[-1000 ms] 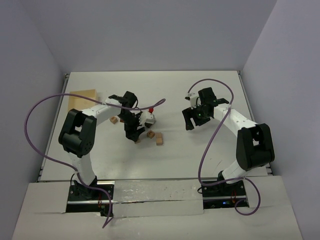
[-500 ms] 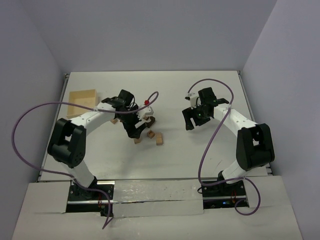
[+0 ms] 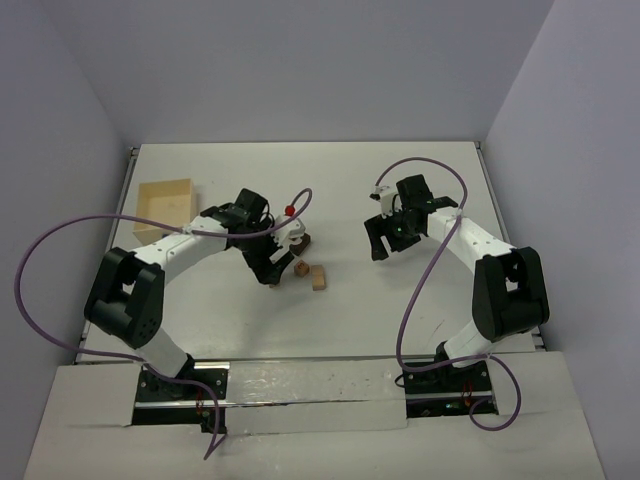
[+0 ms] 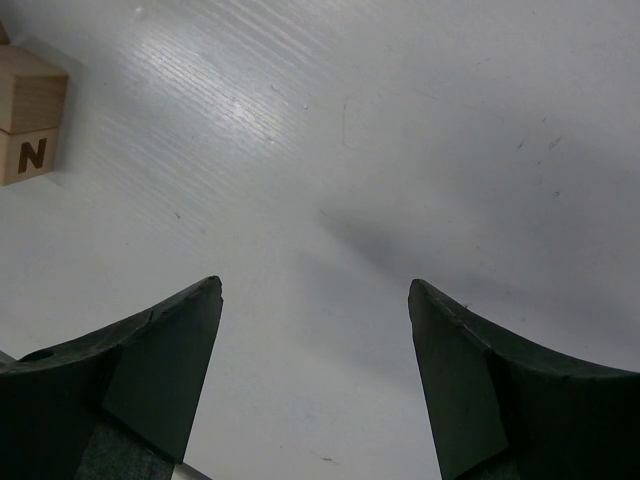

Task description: Build the wood block tower

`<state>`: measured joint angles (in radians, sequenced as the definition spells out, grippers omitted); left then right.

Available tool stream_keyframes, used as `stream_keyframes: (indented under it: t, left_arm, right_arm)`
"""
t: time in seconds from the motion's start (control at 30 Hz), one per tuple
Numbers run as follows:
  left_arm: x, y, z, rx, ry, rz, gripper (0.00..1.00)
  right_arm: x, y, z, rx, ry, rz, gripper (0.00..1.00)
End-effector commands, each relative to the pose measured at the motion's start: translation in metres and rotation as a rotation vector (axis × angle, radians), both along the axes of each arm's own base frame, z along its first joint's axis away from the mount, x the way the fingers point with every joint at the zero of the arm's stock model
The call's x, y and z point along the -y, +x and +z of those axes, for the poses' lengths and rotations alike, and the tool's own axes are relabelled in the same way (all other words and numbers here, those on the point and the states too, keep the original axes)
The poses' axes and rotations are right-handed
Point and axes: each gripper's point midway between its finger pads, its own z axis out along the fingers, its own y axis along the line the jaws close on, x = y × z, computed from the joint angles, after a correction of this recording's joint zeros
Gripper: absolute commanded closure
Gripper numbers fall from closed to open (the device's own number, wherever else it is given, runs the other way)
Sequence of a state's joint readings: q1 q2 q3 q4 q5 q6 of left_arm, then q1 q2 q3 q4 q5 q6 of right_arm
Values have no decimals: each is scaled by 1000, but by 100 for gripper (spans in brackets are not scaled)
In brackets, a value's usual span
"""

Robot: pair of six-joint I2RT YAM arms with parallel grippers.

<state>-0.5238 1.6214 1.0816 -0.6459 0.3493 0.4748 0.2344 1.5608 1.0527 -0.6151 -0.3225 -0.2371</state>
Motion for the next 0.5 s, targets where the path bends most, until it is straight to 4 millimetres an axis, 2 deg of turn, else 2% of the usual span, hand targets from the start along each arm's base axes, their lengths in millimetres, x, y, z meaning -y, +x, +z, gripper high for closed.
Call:
stream_keyframes:
  t: [0.0, 0.3, 0.47]
  left_arm:
    - [4, 12, -8, 48, 9, -17, 1]
    - [6, 26, -20, 80, 43, -40, 2]
    - [4, 27, -26, 75, 65, -54, 11]
  right_arm:
    - [0, 11, 11, 40, 8, -1, 18]
    - [1, 8, 10, 35, 10, -13, 18]
    - [2, 8, 10, 35, 8, -20, 18]
